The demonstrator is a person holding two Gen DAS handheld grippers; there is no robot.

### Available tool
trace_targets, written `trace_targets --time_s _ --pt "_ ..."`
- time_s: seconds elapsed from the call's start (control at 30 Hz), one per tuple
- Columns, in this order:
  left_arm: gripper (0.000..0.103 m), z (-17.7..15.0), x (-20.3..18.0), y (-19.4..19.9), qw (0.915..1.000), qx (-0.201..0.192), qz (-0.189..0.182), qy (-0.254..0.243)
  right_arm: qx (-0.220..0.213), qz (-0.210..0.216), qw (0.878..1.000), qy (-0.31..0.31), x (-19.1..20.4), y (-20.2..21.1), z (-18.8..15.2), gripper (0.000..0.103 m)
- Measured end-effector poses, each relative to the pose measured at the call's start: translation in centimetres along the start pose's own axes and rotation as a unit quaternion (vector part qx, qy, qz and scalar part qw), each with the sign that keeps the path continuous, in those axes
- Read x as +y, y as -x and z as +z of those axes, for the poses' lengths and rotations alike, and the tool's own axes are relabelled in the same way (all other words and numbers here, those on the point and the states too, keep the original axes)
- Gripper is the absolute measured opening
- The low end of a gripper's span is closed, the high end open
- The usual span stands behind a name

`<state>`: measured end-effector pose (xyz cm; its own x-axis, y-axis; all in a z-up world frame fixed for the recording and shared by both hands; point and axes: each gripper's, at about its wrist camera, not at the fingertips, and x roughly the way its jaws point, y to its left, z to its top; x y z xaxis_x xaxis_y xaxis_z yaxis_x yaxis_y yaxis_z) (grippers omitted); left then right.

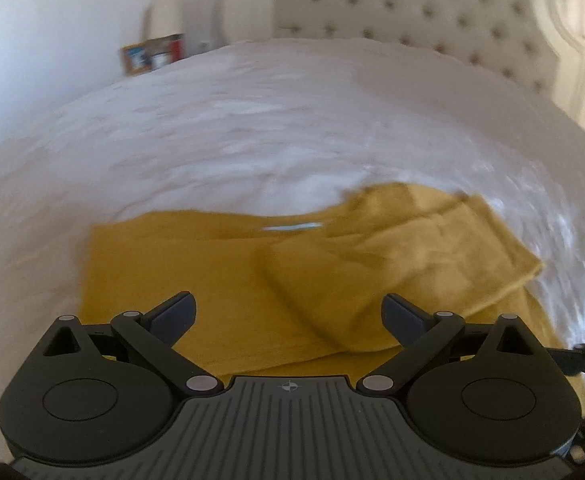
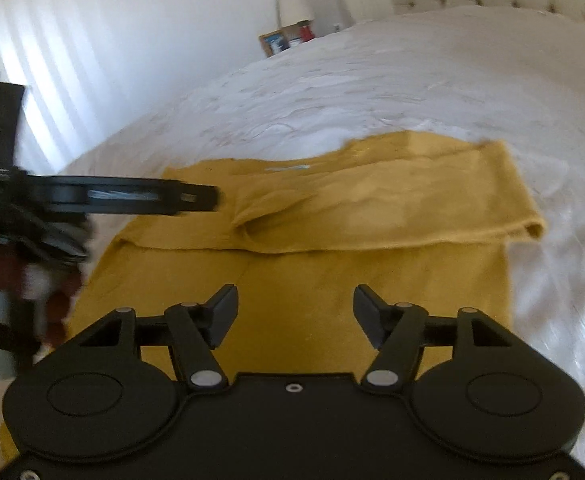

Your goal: Fold small clothes

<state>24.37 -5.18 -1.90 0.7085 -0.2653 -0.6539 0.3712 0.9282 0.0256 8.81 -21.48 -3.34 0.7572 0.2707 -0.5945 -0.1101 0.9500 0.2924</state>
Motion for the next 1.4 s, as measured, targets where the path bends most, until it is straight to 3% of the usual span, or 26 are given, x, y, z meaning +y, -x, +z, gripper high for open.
trace_targets --time_s 0.1,0.23,0.37,0.5,0.63,0.87,1.07,1.27,1.37,1.4 --pt "0.101 0.2 -2.4 -2.0 0.9991 0.009 0.007 -0.041 -0.007 -0.001 1.0 -0.008 -0.2 0.6 -0.5 0.068" --pt "0.101 0.1 -2.6 -4.4 0.9969 0.022 0.06 -0.047 -0.014 0.009 1.0 -0.018 0.0 1.1 -0.8 0.068" --pt "0.102 -1.1 1.8 -4.7 0.9904 0.05 0.127 0.025 -0.026 0.016 0.999 -0.025 -0.1 1.6 -0.8 0.068" --pt "0.1 -3.4 7.2 -3.6 0.9785 0.075 0.154 0.115 -0.033 0.025 0.999 -0.032 -0.1 1.4 -0.7 0.069" --pt "0.1 -4.7 9.4 -2.2 0.9829 0.063 0.104 0.138 -0.033 0.033 0.998 -0.036 0.1 1.0 -0.8 0.069" --pt "0.1 -3.5 8.5 -2.3 0.99 0.038 0.022 0.134 -0.027 0.034 0.998 -0.033 0.1 0.5 -0.8 0.069" --pt "0.097 -1.9 7.0 -4.9 0.9908 0.052 0.005 0.125 -0.025 0.031 0.999 -0.03 0.1 0.3 -0.8 0.069" --pt "0.059 -0.4 5.5 -6.9 0.9913 0.072 -0.019 0.109 -0.025 0.028 0.999 -0.03 0.2 0.4 -0.9 0.073" --pt "0.026 0.0 5.2 -6.9 0.9911 0.065 -0.008 0.116 -0.023 0.027 0.999 -0.032 0.4 0.4 -0.8 0.073" --pt "0.01 0.0 5.3 -6.9 0.9901 0.064 -0.017 0.124 -0.022 0.027 0.999 -0.032 0.4 0.4 -0.8 0.073"
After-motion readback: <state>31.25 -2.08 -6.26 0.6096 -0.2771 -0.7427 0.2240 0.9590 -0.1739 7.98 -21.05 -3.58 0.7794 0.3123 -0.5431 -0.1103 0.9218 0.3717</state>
